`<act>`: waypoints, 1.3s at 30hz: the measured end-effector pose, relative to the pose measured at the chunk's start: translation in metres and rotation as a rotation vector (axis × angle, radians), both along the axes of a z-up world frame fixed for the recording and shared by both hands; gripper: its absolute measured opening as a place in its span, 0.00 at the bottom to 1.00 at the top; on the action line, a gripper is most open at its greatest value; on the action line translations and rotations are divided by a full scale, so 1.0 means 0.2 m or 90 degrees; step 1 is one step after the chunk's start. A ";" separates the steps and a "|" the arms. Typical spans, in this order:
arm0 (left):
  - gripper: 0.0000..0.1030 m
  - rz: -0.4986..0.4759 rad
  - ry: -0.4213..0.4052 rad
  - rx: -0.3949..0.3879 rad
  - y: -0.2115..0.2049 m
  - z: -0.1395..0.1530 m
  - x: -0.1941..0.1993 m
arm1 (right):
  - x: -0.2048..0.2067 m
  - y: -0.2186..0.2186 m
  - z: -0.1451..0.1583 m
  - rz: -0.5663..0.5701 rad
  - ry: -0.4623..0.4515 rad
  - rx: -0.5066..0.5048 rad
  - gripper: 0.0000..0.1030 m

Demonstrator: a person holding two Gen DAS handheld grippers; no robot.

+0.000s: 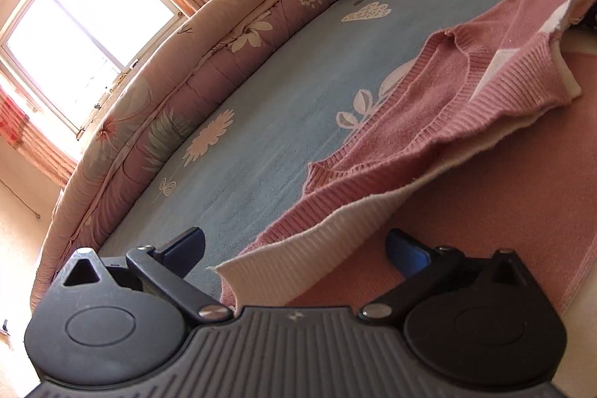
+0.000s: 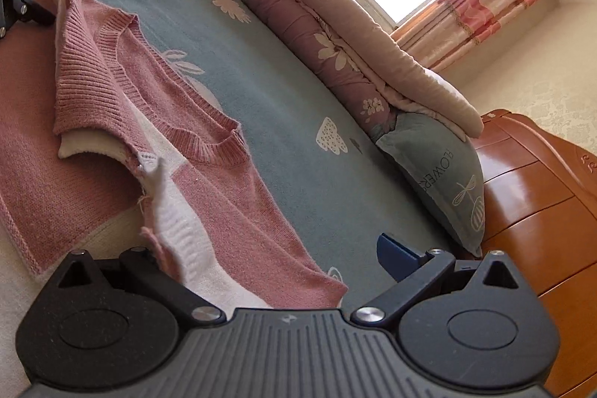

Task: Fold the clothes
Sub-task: 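Lay the hem over the collar and open both grippers, then withdraw both open grippers from the folded sweater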

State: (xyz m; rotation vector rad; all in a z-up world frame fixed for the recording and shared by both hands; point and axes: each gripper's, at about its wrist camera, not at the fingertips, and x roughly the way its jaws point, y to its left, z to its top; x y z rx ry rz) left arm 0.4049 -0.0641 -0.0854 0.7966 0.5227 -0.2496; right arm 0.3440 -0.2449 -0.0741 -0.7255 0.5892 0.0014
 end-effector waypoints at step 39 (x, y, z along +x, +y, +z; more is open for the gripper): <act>1.00 -0.074 0.378 -0.359 0.00 0.08 -0.07 | -0.30 -0.41 0.18 0.087 0.143 0.401 1.00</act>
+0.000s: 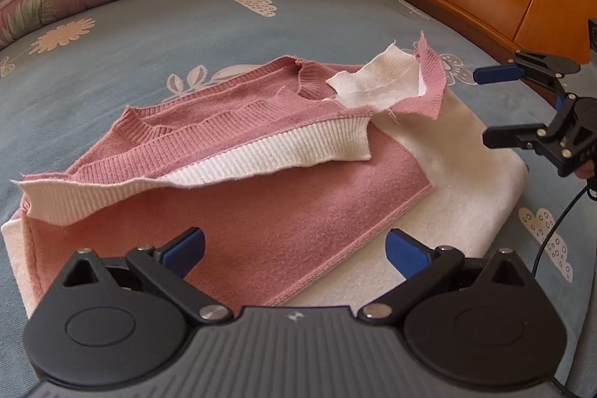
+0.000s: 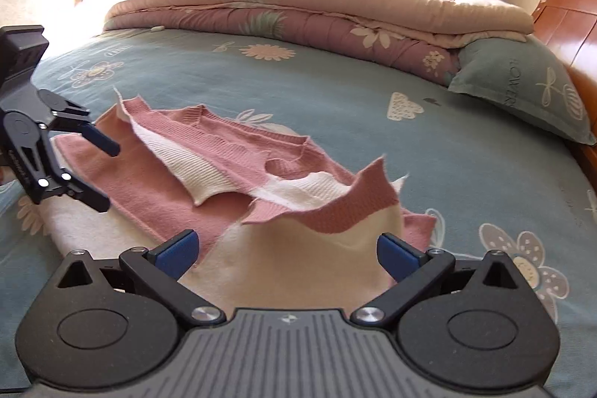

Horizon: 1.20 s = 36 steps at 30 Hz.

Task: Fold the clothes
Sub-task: 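Withdraw both open grippers from the folded sweater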

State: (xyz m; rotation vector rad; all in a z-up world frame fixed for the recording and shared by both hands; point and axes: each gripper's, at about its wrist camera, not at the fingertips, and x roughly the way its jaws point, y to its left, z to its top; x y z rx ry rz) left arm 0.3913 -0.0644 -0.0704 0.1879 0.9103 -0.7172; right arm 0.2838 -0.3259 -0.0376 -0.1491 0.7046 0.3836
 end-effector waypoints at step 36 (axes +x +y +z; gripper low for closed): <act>0.99 0.230 0.003 -0.097 0.53 0.01 -0.65 | -0.57 0.06 -0.22 -0.092 0.031 0.016 1.00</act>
